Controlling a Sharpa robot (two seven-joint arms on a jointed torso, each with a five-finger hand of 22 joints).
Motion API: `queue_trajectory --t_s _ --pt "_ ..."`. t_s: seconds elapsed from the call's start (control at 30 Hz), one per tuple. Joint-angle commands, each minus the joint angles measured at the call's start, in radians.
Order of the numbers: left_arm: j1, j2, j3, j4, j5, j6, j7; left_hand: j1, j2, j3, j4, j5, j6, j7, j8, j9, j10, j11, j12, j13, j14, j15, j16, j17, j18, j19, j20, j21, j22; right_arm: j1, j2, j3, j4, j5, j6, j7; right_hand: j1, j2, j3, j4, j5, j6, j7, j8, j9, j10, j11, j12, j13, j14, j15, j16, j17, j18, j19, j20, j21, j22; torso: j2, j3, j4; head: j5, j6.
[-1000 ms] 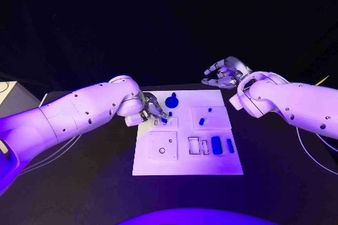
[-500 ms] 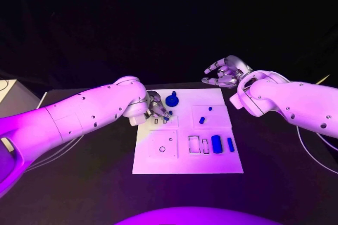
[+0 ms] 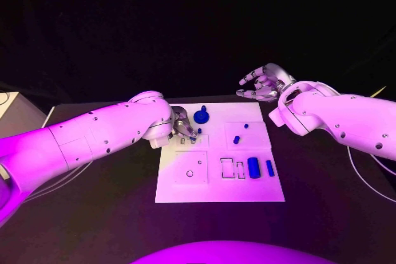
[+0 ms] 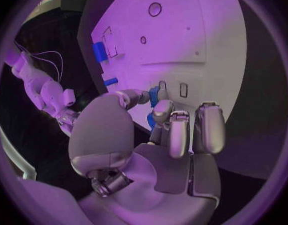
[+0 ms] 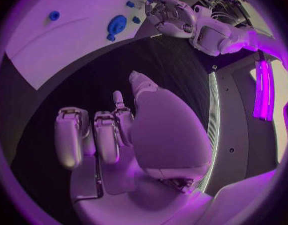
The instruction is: Assemble the parts on the task board
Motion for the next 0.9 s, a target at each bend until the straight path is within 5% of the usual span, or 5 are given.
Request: queue_trajectory --t_s 0.03,0.9 --pt "-0.001 -0.004 0.0 0.008 -0.022 -0.011 0.001 0.003 0.011 0.219 -0.223 0.003 0.013 -0.009 0.007 -0.001 0.008 0.001 0.006 0.001 0.106 -0.007 0.004 0.263 -0.008 0.003 -0.001 0.006 0.001 -0.001 -0.001 0.0 0.002 -0.012 0.011 0.006 -0.004 -0.004 0.007 -0.002 0.006 -0.006 0.0 0.006 -0.001 0.002 0.0 0.002 0.126 0.102 0.0 0.006 0.262 -0.002 0.051 0.003 -0.004 0.141 0.0 0.0 -0.0003 0.002 -0.002" --pt "-0.015 0.001 -0.001 0.004 -0.021 -0.005 0.001 0.001 0.011 0.221 -0.226 0.006 0.016 -0.01 0.006 0.001 0.009 0.0 0.005 -0.002 0.106 -0.008 0.004 0.263 -0.009 0.006 -0.002 0.008 0.004 -0.002 -0.002 0.0 0.003 -0.013 0.01 0.007 -0.004 -0.004 0.007 -0.002 0.006 -0.006 0.0 0.006 -0.001 0.002 0.0 0.002 0.126 0.102 0.0 0.006 0.262 -0.002 0.051 0.003 -0.004 0.141 0.0 -0.0001 -0.0004 0.001 -0.006"
